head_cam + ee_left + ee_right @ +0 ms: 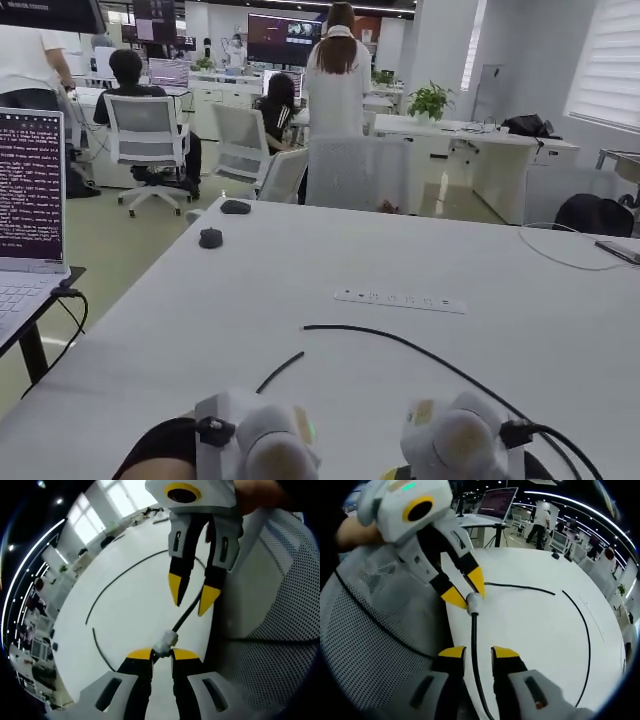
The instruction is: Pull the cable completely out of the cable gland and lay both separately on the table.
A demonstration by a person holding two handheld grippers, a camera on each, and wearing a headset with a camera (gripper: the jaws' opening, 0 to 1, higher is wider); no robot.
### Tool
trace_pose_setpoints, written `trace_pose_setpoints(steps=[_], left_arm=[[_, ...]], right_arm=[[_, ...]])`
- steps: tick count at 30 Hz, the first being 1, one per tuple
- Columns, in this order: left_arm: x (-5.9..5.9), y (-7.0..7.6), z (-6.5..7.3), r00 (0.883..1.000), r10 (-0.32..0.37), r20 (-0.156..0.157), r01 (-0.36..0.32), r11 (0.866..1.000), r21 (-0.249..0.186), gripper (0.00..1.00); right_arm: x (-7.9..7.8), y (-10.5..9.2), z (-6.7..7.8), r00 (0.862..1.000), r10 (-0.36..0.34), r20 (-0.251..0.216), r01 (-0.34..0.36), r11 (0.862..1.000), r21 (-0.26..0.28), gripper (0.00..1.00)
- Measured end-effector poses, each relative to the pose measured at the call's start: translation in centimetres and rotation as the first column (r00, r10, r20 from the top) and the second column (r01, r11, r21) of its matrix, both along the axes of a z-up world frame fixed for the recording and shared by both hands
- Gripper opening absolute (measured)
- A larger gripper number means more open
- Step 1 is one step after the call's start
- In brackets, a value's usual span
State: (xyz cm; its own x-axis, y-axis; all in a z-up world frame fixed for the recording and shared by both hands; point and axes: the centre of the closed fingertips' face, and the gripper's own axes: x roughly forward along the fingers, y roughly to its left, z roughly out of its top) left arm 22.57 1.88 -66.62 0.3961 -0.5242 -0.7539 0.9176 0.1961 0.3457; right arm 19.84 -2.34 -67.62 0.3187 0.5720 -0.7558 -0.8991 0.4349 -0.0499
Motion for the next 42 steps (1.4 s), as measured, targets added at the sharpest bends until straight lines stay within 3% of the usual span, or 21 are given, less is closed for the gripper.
trace_pose_setpoints(steps=[6, 17, 23, 25, 31, 38, 42], left_arm=[[-0.4, -0.6, 0.2, 1.0, -0.027, -0.006, 0.027, 0.999, -0.018, 0.14], [0.0, -0.2, 0.1, 1.0, 0.001, -0.004, -0.001, 1.0, -0.008, 0.14], [0.3, 0.3, 0.0, 1.0, 0.024, -0.005, -0.024, 1.0, -0.001, 0.14], [0.4, 0.3, 0.0, 1.0, 0.023, -0.002, -0.023, 1.0, 0.004, 0.14], [0.5, 0.4, 0.0, 1.0, 0.03, -0.002, -0.03, 1.0, 0.004, 0.14], [0.4, 0.4, 0.0, 1.0, 0.031, -0.004, -0.031, 1.0, 0.002, 0.14], [0.5, 0.4, 0.1, 0.999, 0.037, -0.004, -0.037, 0.999, -0.004, 0.14]], right_arm=[[-0.4, 0.1, -0.2, 1.0, 0.016, -0.019, -0.016, 1.0, 0.005, 0.04], [-0.3, -0.3, -0.5, 1.0, 0.004, -0.027, -0.005, 1.0, -0.011, 0.03], [-0.3, -1.6, -1.6, 0.999, -0.017, -0.039, 0.013, 0.996, -0.088, 0.03], [-0.4, -2.4, -2.2, 0.998, -0.035, -0.054, 0.028, 0.991, -0.133, 0.03], [-0.3, -3.8, -3.0, 0.994, -0.08, -0.076, 0.064, 0.98, -0.187, 0.03], [-0.4, -7.1, -4.4, 0.982, -0.163, -0.091, 0.125, 0.936, -0.328, 0.04], [-0.3, -7.5, -4.4, 0.979, -0.181, -0.094, 0.14, 0.931, -0.336, 0.08]])
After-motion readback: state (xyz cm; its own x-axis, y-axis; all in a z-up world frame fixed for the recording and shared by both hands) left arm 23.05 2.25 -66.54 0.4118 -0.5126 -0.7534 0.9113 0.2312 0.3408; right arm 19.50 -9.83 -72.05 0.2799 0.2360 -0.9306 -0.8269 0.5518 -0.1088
